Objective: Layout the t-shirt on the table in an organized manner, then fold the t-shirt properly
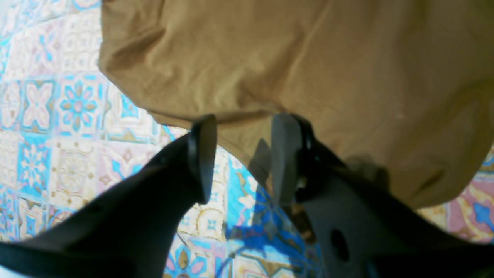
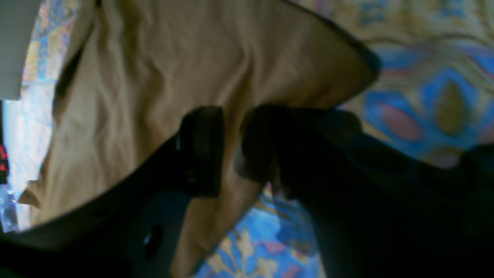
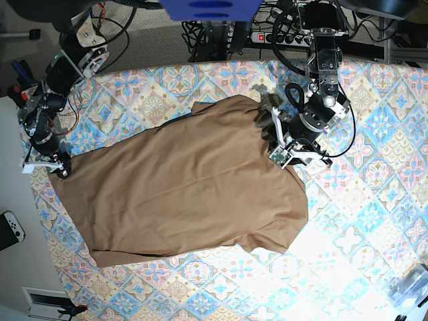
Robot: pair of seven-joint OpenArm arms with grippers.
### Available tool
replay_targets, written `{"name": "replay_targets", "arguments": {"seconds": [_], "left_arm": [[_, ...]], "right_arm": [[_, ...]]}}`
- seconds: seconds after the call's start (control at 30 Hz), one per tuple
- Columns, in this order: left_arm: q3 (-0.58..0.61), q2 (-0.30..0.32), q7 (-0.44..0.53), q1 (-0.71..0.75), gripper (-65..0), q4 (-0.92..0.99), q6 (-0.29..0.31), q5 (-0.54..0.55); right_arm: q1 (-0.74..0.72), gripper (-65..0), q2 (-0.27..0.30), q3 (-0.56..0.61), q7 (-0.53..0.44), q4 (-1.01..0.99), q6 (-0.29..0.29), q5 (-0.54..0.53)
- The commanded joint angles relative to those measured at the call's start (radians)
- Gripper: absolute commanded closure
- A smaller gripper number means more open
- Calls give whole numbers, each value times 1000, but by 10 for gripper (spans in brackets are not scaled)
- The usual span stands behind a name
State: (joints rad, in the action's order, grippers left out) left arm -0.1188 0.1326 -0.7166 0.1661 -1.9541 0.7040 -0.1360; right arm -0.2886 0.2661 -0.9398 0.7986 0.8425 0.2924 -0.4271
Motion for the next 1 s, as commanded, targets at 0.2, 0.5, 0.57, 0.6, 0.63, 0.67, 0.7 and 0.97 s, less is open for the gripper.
{"name": "replay_targets", "arguments": {"seconds": [0.2,0.5,0.57,0.6,0.63,0.67,0.7,0.97], "left_arm": [[0,0,22,17,-219,-23,-6,12],[-132,11,-123,115,-269,-60,-6,510],[-187,45,-205,122,-337,-60,-6,638],[-210,60,-237,135,-361,-58,-6,698],[-223,75,-257,151,-370,-58,-6,740],[-226,95,-269,165,-369,-58,-6,769],[-213,121,-277,181,-368,-58,-6,789],[-114,104,-257,200,-365,26,-6,703]], "right_arm": [[-2,-228,3,84,37,-9,-14,27],[2,-228,8,141,37,-7,-14,29],[2,-228,34,144,37,-7,-14,29],[4,-228,37,144,37,-7,-14,29],[4,-228,38,144,40,-7,-14,29],[4,-228,40,144,40,-7,-14,29],[4,-228,40,144,40,-5,-14,29],[48,-228,43,144,40,-5,-14,29]]}}
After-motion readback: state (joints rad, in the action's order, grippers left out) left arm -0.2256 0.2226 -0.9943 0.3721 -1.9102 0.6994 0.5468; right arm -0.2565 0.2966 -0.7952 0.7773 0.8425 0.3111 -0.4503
